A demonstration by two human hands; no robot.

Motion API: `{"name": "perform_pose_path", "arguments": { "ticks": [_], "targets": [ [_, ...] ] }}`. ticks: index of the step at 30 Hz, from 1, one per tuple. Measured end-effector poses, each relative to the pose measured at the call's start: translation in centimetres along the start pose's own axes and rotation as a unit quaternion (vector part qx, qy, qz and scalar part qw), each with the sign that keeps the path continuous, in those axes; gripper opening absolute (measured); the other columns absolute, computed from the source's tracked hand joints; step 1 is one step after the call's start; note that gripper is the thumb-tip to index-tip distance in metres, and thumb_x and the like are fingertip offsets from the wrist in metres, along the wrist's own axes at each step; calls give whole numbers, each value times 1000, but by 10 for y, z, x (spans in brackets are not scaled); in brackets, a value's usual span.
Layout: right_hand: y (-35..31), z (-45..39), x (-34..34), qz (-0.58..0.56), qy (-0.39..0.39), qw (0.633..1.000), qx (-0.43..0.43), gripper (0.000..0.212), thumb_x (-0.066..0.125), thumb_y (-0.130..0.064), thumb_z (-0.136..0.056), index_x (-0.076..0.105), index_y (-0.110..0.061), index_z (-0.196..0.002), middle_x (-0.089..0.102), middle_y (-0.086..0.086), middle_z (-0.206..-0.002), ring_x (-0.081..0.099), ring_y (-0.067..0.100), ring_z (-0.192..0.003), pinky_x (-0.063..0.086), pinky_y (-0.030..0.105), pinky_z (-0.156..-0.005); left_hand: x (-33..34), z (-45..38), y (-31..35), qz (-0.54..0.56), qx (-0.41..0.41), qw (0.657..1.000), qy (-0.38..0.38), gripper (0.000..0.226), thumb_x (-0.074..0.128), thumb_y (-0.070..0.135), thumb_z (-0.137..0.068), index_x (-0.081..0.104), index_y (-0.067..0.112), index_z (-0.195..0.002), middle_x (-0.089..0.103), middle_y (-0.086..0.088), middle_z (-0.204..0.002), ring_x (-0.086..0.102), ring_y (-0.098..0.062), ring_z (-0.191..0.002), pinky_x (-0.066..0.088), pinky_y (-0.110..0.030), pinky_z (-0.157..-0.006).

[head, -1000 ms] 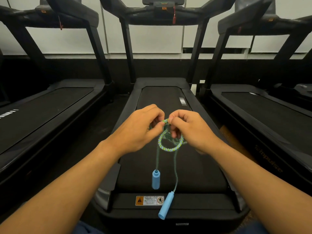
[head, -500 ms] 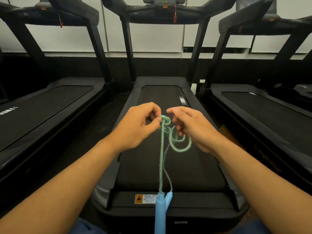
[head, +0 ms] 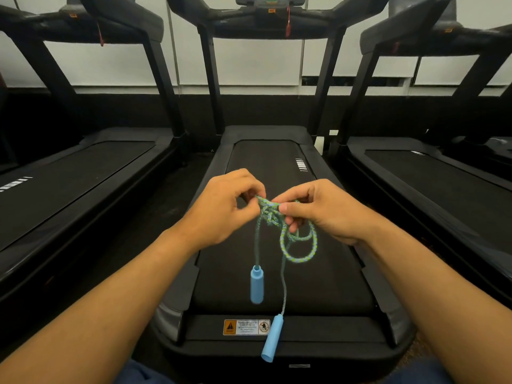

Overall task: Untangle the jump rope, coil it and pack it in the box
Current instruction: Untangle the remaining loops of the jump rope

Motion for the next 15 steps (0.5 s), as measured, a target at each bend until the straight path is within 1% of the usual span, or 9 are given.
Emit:
{"name": "perform_pose_path", "arguments": {
  "ticks": [2,3,5,8,10,12,13,14,15],
  "targets": [
    [3,-1,0,3,29,999,19,15,56,4,-95,71,3,-91,65,12,-68,62,16,-57,52,23,-57,2,-1,2,-3,6,1000,-6,16,67,-2,-84,66,14,-86,60,6,-88,61,-14,-80,51,-39,-71],
    [4,-2,0,-26,48,998,30,18,51,4,-94,66,2,-85,62,12,-67,60,16,-57,49,24,-54,4,-1,2,-4,8,1000,-13,18,66,-3,-84,63,14,-83,59,6,-88,60,-15,-80,50,-38,-73],
    [11,-3,-2,-156,70,984,50,21,42,2,-90,55,-4,-75,55,12,-70,55,19,-61,42,26,-52,7,-2,-1,-6,6,1000,-25,24,63,-5,-83,56,18,-80,55,6,-88,58,-16,-81,49,-40,-73],
    [14,-4,-3,-373,52,925,56,9,40,-9,-76,45,-13,-70,53,8,-75,49,21,-65,34,29,-57,14,1,-8,-19,10,998,-57,27,56,-4,-83,54,23,-82,51,9,-91,55,-16,-80,47,-41,-71],
    [14,-4,-4,-429,44,899,68,3,43,-17,-73,43,-16,-70,47,4,-71,42,20,-62,30,30,-59,24,3,-9,-34,16,995,-93,25,52,-2,-85,56,22,-87,50,11,-94,53,-17,-78,45,-36,-69],
    [18,-2,-3,-403,50,909,92,16,53,-26,-81,46,-17,-71,34,-1,-61,31,17,-57,26,31,-58,31,4,-6,-49,24,991,-121,25,51,-3,-86,56,21,-89,50,9,-94,51,-16,-76,40,-25,-68],
    [20,-1,-7,-343,62,933,93,21,58,-29,-87,50,-17,-72,30,-3,-57,27,16,-55,25,30,-56,34,4,-4,-56,27,989,-133,28,51,-4,-86,53,24,-88,51,9,-95,50,-14,-77,38,-20,-69],
    [20,0,-13,-239,78,964,82,22,62,-29,-92,58,-17,-73,31,-3,-54,27,15,-54,26,29,-54,36,4,-3,-62,29,987,-143,31,51,-4,-87,50,27,-87,52,8,-95,50,-12,-78,36,-19,-70],
    [18,1,-19,-114,86,988,65,22,66,-28,-93,66,-15,-76,38,-3,-54,33,14,-55,29,28,-53,38,4,-3,-67,29,986,-153,33,51,-3,-88,48,29,-86,52,7,-96,51,-12,-79,37,-20,-71]
  ]
}}
Point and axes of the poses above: each hand's wrist, its own z-axis away from the middle knuckle, its own x-axis out of the palm, y = z × x, the point moved 10 cm from there along -z, towards the middle knuckle
